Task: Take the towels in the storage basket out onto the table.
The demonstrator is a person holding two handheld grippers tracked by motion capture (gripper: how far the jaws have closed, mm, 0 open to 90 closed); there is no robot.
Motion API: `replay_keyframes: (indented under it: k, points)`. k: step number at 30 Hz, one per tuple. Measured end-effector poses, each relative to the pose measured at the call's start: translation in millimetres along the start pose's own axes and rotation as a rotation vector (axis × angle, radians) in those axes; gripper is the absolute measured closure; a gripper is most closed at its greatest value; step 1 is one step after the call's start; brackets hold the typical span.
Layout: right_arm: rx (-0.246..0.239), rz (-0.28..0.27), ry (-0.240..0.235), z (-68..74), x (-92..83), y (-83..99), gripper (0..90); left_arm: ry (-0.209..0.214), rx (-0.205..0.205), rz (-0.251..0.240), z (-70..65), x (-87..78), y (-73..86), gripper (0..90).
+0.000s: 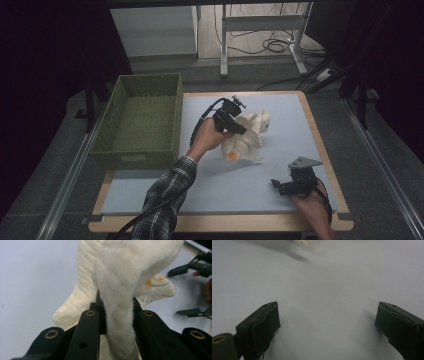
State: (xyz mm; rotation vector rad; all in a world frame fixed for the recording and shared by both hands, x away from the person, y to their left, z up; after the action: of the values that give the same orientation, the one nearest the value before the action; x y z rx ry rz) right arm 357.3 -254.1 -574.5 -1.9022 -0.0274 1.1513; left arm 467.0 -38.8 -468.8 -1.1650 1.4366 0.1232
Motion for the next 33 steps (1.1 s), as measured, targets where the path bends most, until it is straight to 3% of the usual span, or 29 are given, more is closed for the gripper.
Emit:
replay_keyframes:
  k: [4,10,14,19,22,28,33]
  points:
    - [-0.001,0.000,0.000,-0.1,0.0,0.0,5.6,-0.034,0.013,0.022,3.7,17.8,6.6,77.8]
    - [0.001,0.000,-0.001,0.1,-0.1,0.0,5.6,-0.056,-0.008,0.040,17.3,37.3,20.1,74.2]
    - [0.001,0.000,-0.001,0.1,0.0,0.0,5.6,-0.063,-0.022,0.043,25.2,42.9,27.7,63.7]
    - [0.001,0.001,0.000,0.1,-0.1,0.0,5.6,-0.075,-0.021,0.021,27.3,33.6,27.0,49.2]
    - [0.000,0.001,0.001,0.0,-0.1,0.0,5.6,-0.086,-0.015,0.003,26.7,22.8,25.5,46.3]
    - [0.002,0.001,-0.002,0.0,-0.2,0.0,5.7,-0.113,-0.008,-0.013,29.5,9.2,29.3,47.0]
    - [0.008,0.006,0.000,-0.7,-0.6,-1.0,8.2,-0.115,-0.018,-0.025,35.3,2.1,34.4,56.3]
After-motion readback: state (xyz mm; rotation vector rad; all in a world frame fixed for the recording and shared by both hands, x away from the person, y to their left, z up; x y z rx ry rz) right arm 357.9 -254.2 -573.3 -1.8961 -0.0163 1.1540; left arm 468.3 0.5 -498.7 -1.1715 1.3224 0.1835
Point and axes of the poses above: each handheld gripper's, and its own axes: x roughly forward along the jaws, y roughly out of its underside, z roughly to its left, the point moved 6 cm from there along x, roughly forward along the jaws, and after that the axes turned 11 degrees about -x, right-handed, at the moved point
